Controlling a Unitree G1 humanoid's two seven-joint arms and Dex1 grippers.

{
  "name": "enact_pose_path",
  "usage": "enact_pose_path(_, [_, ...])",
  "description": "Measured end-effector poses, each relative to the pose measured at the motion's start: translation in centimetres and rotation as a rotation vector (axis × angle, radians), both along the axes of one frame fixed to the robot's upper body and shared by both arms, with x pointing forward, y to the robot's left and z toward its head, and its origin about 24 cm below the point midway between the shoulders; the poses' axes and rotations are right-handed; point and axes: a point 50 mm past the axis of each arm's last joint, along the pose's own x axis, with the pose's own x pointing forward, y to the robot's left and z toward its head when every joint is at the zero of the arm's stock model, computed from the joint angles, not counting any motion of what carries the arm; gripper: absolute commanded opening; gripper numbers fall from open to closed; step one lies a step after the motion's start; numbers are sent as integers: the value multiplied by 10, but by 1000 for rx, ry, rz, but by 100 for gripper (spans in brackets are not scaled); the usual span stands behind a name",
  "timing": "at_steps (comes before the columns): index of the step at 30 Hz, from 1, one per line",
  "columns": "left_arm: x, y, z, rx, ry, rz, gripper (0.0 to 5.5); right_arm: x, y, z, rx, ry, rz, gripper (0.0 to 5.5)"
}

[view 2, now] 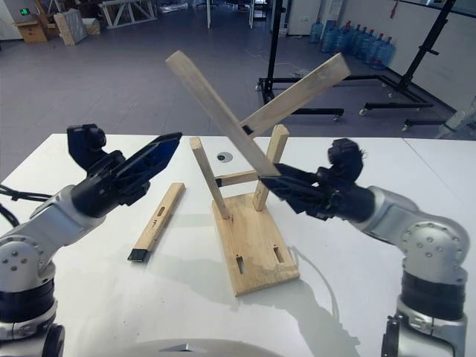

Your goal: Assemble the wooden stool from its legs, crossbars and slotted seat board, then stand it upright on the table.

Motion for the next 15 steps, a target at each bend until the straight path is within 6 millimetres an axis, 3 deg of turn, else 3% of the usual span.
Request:
enact_pose_path(11, [14, -10, 8, -198, 83, -71, 529, -4, 33, -23, 28, 113, 75, 206])
enact_pose_path(15, [15, -11, 9, -207, 85, -76, 529, -3, 36, -24, 28, 119, 60, 206])
